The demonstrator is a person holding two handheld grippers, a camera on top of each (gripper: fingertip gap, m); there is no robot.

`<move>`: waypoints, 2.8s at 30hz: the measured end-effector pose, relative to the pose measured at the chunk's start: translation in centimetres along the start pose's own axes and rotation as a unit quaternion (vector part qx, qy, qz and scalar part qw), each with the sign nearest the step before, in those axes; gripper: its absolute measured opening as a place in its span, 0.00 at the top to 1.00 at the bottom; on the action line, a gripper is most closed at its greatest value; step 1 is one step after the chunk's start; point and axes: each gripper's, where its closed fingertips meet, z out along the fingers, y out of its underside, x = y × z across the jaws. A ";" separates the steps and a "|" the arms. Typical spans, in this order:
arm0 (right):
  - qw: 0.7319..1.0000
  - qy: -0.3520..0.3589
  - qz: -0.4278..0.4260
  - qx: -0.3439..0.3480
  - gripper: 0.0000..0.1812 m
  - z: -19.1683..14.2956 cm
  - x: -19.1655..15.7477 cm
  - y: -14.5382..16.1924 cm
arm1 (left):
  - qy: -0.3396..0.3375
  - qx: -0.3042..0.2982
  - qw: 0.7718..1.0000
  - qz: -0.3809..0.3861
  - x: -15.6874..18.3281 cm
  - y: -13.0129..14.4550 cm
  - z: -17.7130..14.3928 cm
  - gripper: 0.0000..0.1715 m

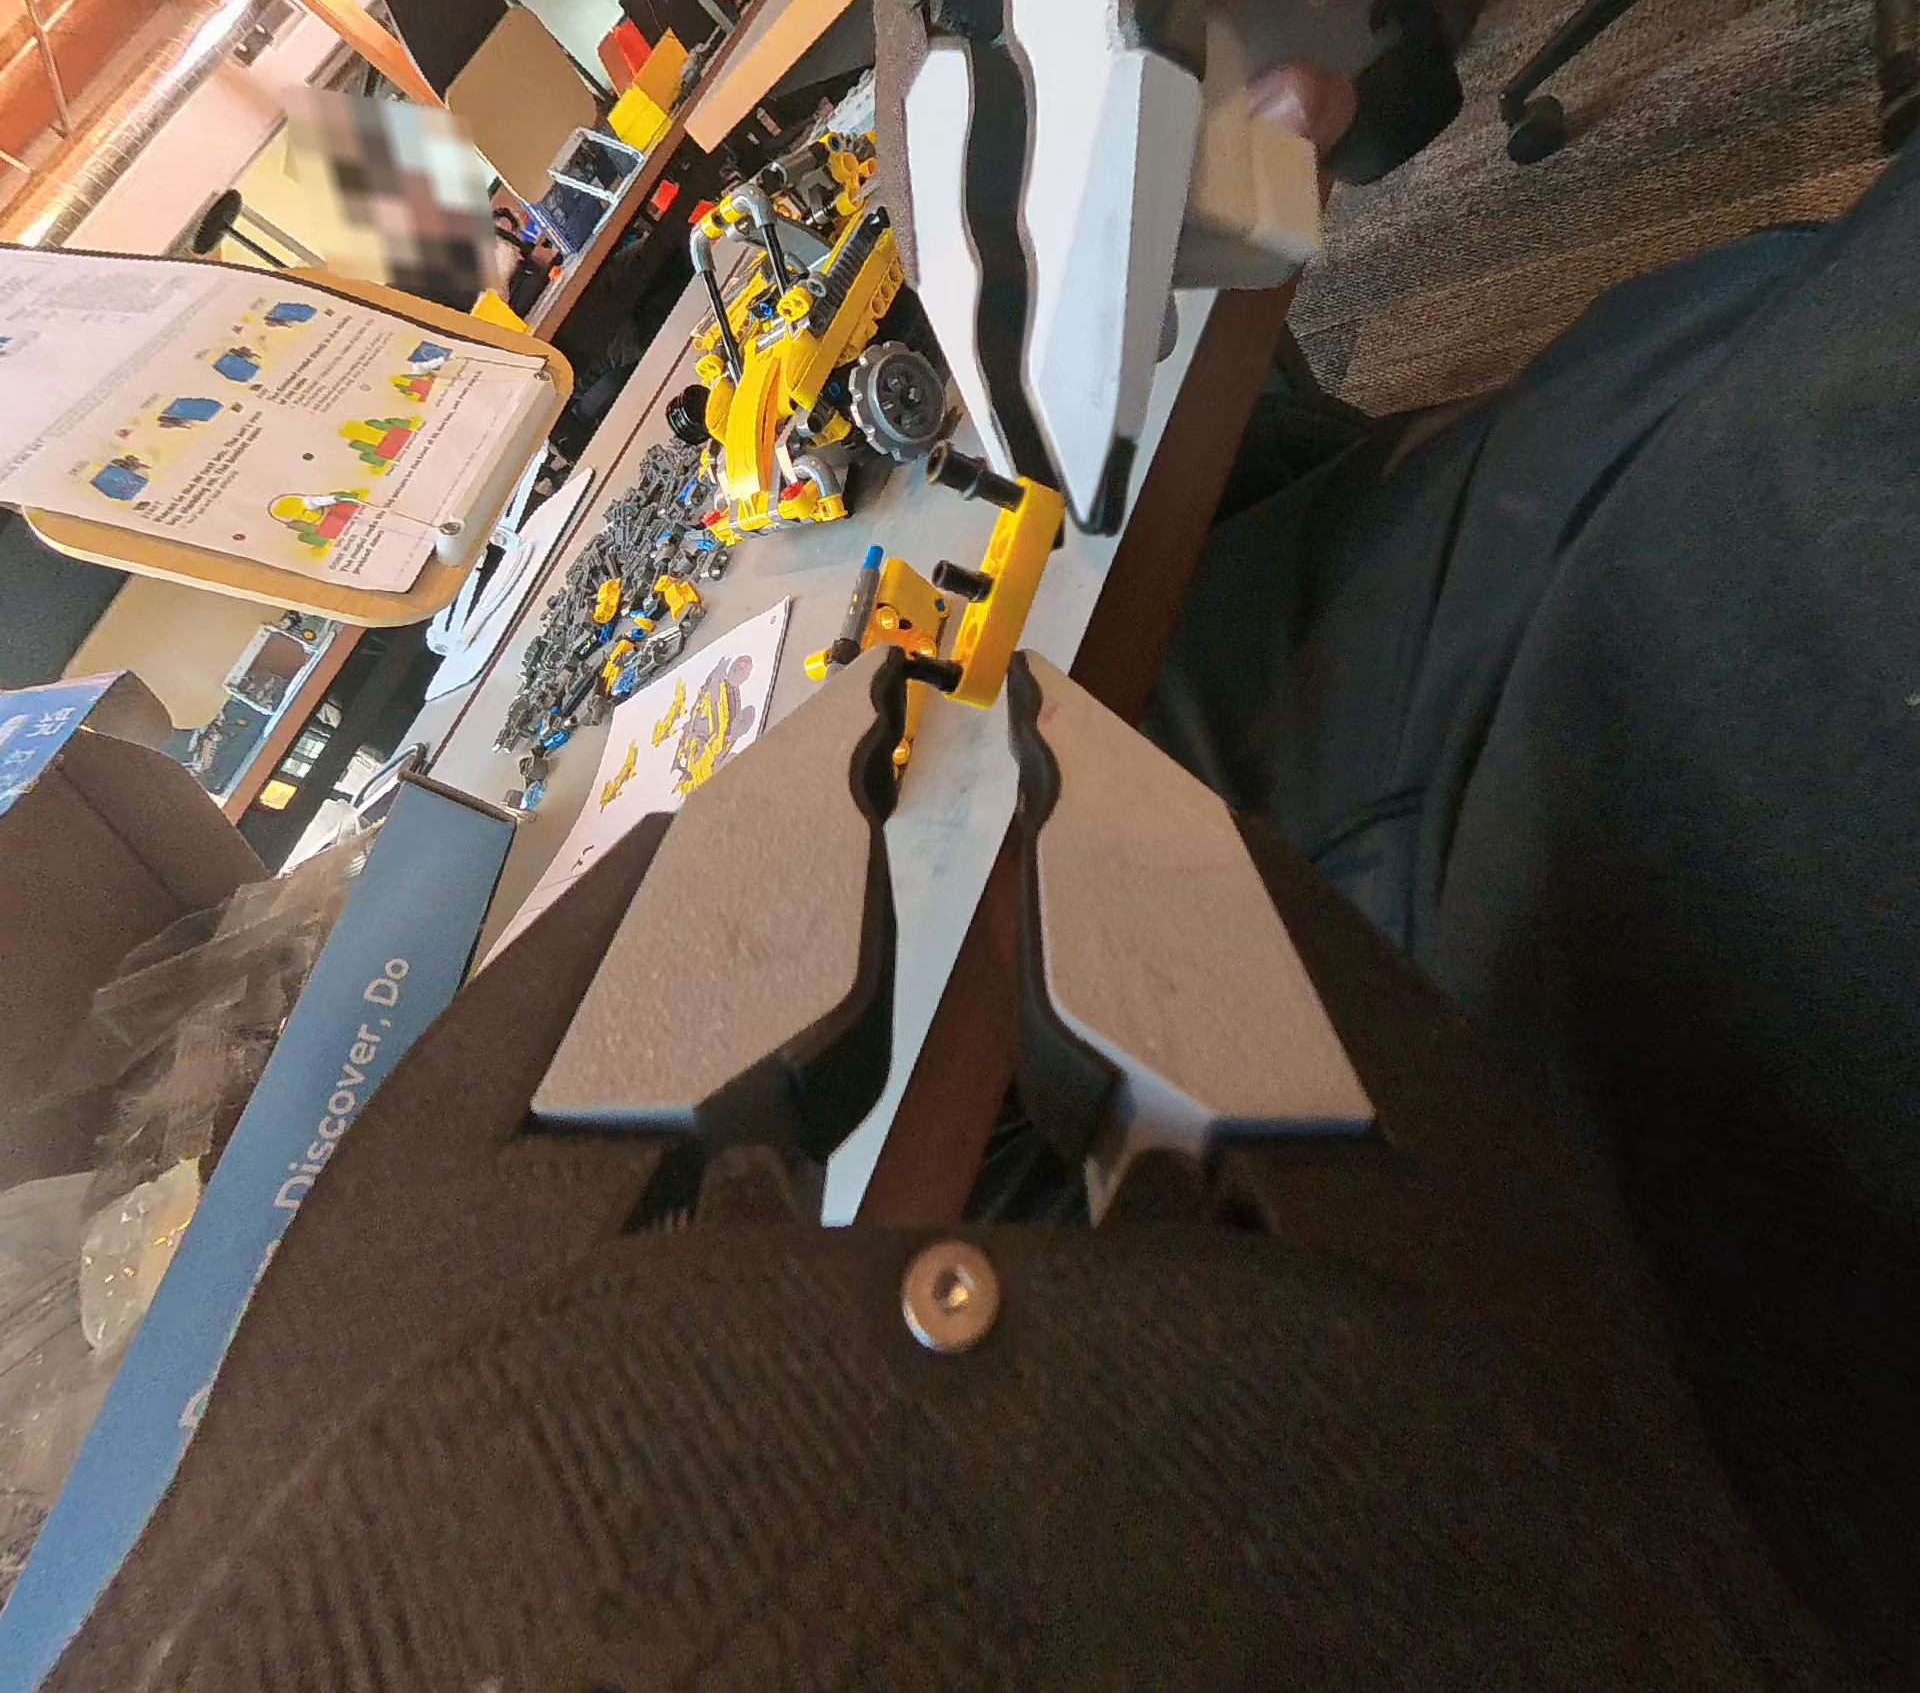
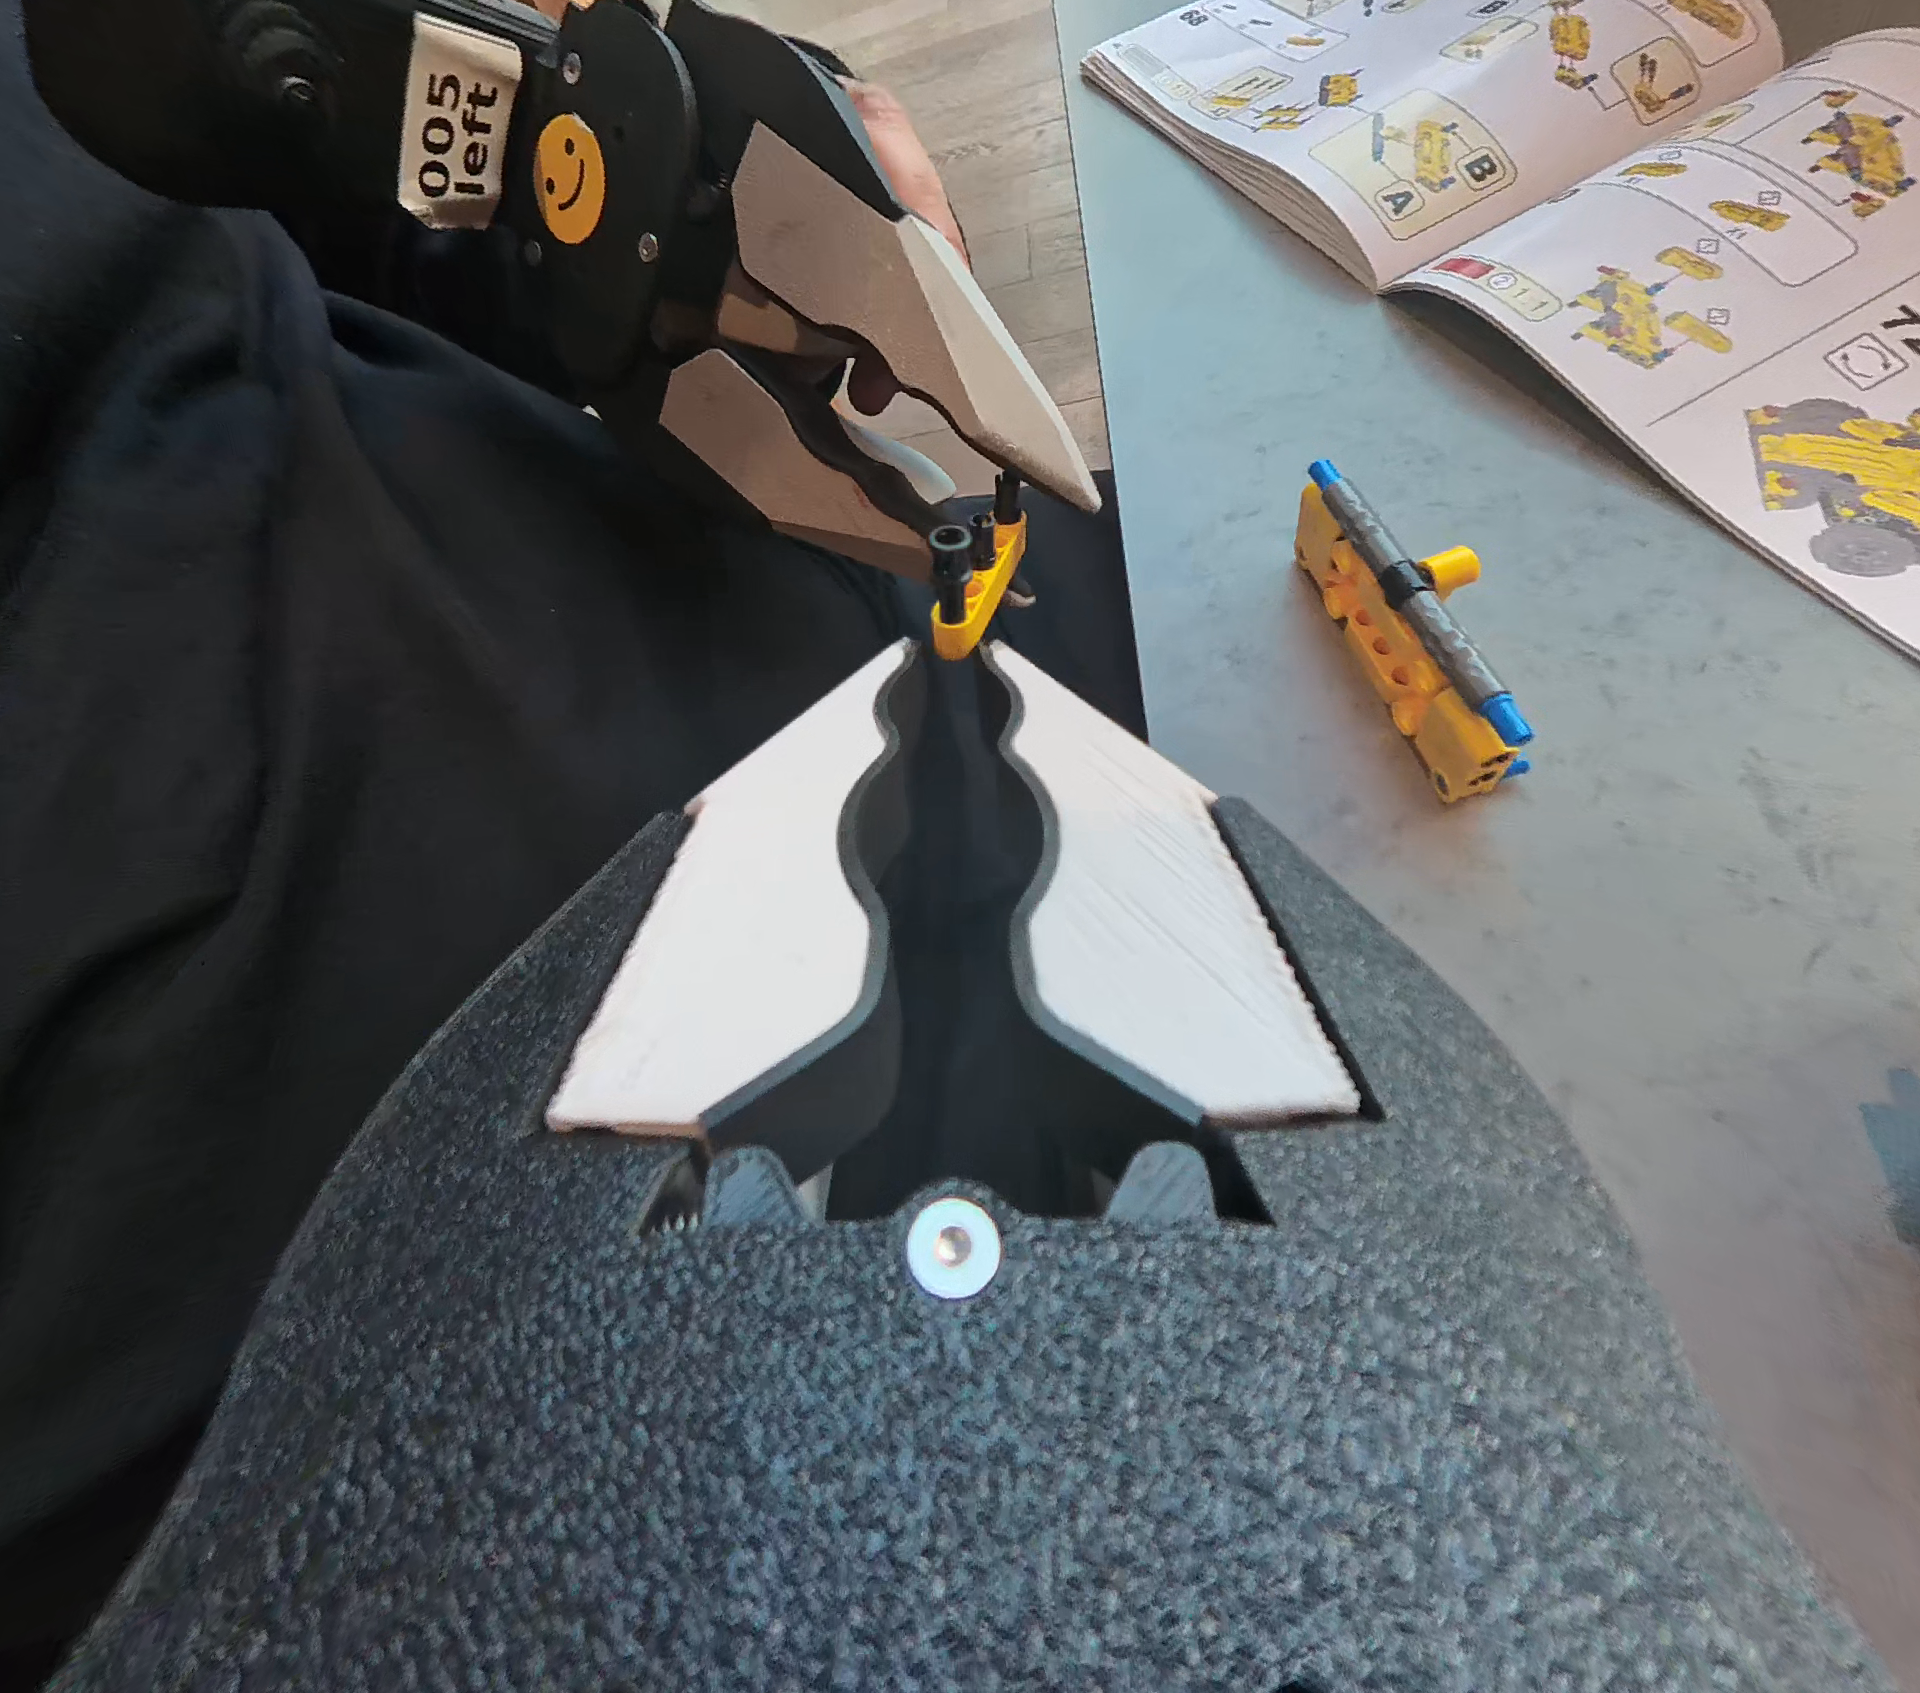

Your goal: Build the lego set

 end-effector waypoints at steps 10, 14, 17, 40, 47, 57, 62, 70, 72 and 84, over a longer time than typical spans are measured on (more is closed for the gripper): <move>1.000 0.024 0.003 -0.008 0.96 0.0 0.7 0.2 | 0.001 -0.006 1.000 -0.005 0.0 0.2 0.1 0.91; 1.000 0.024 0.004 -0.010 0.96 0.0 0.7 0.3 | 0.004 -0.009 1.000 -0.006 0.1 0.4 0.1 0.91; 1.000 0.023 0.008 -0.012 0.96 0.1 0.7 0.4 | 0.006 -0.013 1.000 -0.008 0.2 0.5 0.2 0.91; 0.996 0.073 -0.038 -0.016 0.85 -0.7 1.5 -0.3 | 0.030 -0.024 0.999 -0.021 1.0 1.1 0.6 0.91; 0.972 0.157 -0.166 -0.062 0.78 -0.4 1.4 -0.6 | 0.037 -0.023 0.999 -0.031 1.0 1.1 0.6 0.91; 0.920 0.233 -0.287 -0.135 0.79 0.4 1.6 0.1 | 0.057 -0.034 0.996 -0.062 1.2 1.4 0.5 0.91; 0.905 0.256 -0.303 -0.155 0.83 0.7 2.3 0.6 | 0.063 -0.034 0.996 -0.059 1.5 1.3 0.4 0.91; 0.913 0.252 -0.287 -0.146 0.86 0.7 2.2 0.7 | 0.068 -0.027 0.995 -0.061 1.6 1.3 0.4 0.91; 0.913 0.252 -0.284 -0.150 0.86 0.7 2.3 0.9 | 0.069 -0.030 0.995 -0.057 1.8 1.5 0.5 0.91; 0.958 0.173 -0.224 -0.044 0.92 1.3 -0.2 -1.4 | 0.062 -0.009 0.996 -0.064 1.1 0.7 0.1 0.91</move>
